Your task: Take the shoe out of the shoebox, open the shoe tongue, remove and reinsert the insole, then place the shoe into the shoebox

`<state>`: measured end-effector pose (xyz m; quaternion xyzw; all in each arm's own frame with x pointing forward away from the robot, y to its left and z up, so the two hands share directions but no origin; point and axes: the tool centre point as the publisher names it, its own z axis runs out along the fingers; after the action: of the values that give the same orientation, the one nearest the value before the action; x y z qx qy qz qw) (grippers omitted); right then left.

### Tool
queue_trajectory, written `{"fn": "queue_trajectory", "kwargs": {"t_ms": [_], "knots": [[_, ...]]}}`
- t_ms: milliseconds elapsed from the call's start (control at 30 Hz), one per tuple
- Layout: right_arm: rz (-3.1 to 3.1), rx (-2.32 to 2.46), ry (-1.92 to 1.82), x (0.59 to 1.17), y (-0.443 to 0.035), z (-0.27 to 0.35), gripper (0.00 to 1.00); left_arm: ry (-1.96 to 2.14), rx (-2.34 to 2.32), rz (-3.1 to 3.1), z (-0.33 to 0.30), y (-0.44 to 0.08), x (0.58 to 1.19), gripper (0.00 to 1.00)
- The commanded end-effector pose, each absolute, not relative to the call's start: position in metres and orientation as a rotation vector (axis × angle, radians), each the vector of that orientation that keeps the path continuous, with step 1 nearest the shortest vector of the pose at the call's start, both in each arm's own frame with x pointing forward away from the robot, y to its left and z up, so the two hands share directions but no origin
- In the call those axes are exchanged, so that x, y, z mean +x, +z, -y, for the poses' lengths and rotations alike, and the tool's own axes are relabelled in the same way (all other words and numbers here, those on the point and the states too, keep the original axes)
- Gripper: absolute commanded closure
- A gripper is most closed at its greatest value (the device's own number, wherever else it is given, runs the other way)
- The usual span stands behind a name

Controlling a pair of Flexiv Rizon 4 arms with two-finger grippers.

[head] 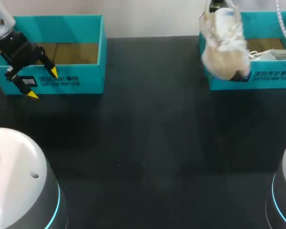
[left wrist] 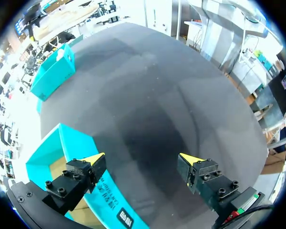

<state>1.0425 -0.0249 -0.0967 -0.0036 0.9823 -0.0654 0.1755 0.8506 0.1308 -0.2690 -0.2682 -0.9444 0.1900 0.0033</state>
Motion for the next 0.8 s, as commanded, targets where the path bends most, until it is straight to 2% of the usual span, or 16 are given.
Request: {"fn": "queue_trajectory", "kwargs": {"t_ms": [33, 467, 800], "knots": [[-2.798, 0.026, -0.095, 1.087, -0.087, 0.063, 1.0, 0.592, -0.841, 2.962, -0.131, -0.268, 0.85, 0.0], [-2.752, -0.097, -0.113, 1.234, -0.093, 0.13, 1.0, 0.592, -0.841, 2.962, -0.131, -0.268, 0.85, 0.0], [-2.752, -0.097, -0.113, 1.234, -0.093, 0.13, 1.0, 0.592, -0.841, 2.962, -0.131, -0.268, 0.85, 0.0]]}}
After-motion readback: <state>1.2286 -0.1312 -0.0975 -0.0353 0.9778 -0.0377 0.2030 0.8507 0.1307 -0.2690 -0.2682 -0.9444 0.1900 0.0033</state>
